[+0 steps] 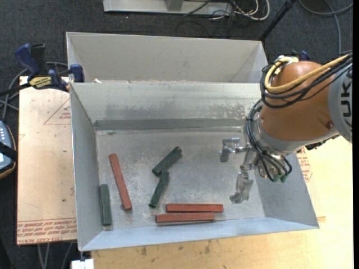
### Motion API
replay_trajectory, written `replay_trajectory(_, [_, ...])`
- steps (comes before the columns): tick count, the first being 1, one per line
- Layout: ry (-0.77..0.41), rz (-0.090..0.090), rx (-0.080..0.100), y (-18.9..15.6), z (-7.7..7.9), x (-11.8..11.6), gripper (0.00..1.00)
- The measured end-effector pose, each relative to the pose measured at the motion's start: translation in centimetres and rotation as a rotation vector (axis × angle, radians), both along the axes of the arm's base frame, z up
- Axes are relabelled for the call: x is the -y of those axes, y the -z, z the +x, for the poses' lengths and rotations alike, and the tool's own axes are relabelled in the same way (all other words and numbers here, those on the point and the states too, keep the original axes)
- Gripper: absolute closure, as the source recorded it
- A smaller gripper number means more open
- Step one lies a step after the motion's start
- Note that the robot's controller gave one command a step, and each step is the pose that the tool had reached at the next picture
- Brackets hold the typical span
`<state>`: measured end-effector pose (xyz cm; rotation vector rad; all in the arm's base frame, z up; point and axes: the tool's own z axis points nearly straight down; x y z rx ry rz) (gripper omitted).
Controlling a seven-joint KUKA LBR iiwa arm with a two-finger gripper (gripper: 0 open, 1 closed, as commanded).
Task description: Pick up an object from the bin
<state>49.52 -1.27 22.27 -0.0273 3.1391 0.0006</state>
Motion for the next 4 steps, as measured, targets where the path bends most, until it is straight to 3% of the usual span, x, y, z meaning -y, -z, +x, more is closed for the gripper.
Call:
replay_trajectory(1, [-0.122, 0.001, -0.003, 14.2, -0.7, -3.8, 0.00])
replay_trajectory(2, [-0.122, 0.000, -0.001, 13.8, -0.6, -3.7, 1.00])
replay_trajectory(3, [-0.122, 0.000, 0.000, 13.8, -0.5, -3.7, 0.00])
replay_trajectory(4, [-0.243, -0.001, 0.014, 15.0, -0.7, -4.9, 0.00])
